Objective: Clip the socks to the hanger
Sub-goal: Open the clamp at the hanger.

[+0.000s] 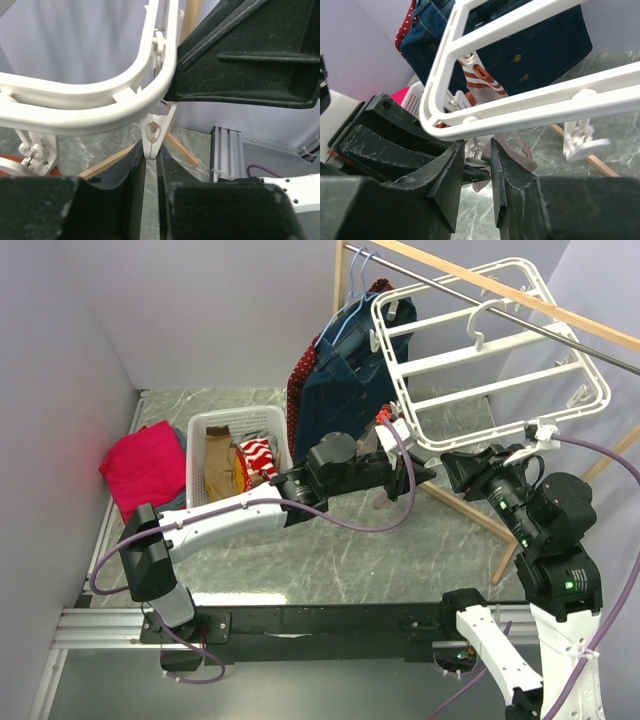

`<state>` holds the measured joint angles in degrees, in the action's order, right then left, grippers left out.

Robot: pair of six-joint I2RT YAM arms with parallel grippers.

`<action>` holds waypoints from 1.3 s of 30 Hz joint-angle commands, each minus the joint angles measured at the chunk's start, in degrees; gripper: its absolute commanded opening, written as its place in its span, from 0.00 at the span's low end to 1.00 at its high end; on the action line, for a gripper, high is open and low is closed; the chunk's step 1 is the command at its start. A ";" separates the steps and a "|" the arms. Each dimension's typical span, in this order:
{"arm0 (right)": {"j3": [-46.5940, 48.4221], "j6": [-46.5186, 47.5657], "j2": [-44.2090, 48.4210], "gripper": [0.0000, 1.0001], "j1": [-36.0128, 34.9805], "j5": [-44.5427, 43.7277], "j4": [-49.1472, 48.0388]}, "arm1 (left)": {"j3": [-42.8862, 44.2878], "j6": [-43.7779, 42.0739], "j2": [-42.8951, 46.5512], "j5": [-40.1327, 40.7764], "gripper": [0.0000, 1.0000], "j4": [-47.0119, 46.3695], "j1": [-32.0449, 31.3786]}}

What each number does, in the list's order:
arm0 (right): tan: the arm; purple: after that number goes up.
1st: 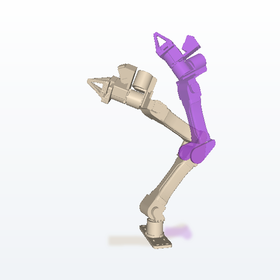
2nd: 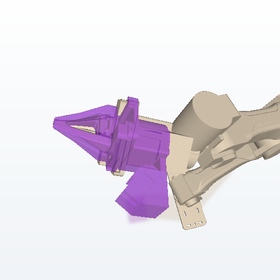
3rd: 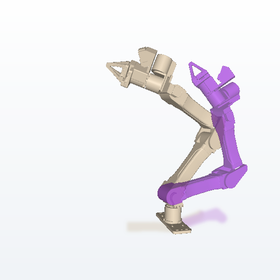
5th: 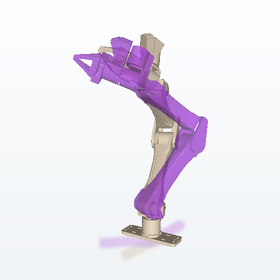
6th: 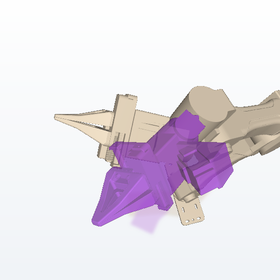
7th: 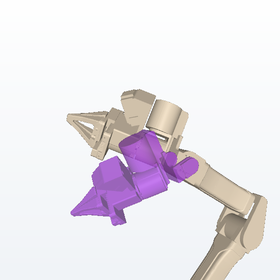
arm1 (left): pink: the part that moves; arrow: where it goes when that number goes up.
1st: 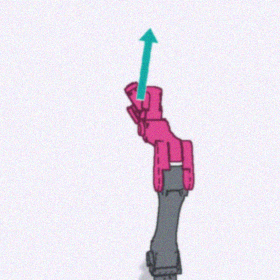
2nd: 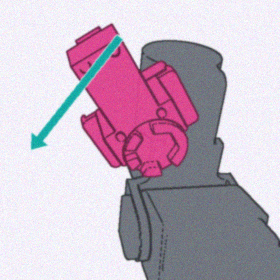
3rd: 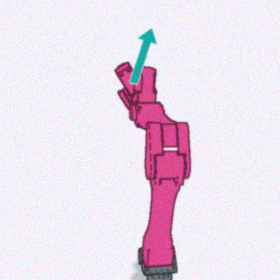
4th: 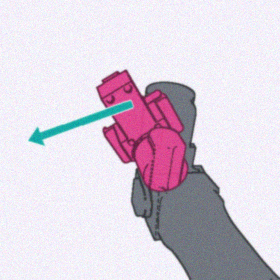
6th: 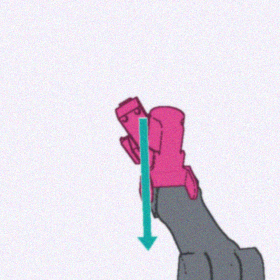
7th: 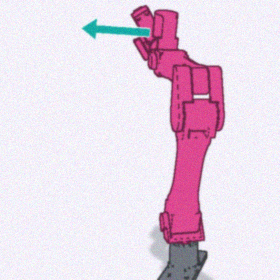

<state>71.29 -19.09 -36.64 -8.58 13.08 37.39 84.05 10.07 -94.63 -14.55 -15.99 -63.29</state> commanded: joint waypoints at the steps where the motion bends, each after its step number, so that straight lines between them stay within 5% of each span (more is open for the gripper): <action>1: 2.10 -2.09 -1.41 0.34 0.14 -1.13 0.49 | -0.12 -3.21 1.90 4.69 0.13 -1.15 -0.87; 9: 2.19 -1.31 -1.59 0.12 0.23 -2.18 1.81 | -0.47 -4.62 2.17 6.46 0.18 -0.71 -1.75; 15: 2.19 4.05 -1.24 0.00 0.23 -0.08 1.64 | -1.96 -3.56 3.83 4.10 0.50 -0.71 -1.32; 19: 2.63 4.50 -2.03 0.00 0.23 -1.04 2.78 | -1.61 -2.50 4.45 2.95 0.58 0.08 -0.61; 27: 3.07 0.20 -2.82 0.00 0.14 0.37 2.69 | 0.58 -4.43 3.23 6.98 0.57 -1.32 -1.13; 39: 3.68 -3.32 -3.26 0.00 0.14 -0.07 3.75 | -1.43 -21.48 1.56 30.95 0.53 -10.11 -9.22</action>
<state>73.19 -20.88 -39.35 -8.58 12.93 41.30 82.13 -2.52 -92.84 5.30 -19.40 -69.56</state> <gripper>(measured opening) 0.244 0.519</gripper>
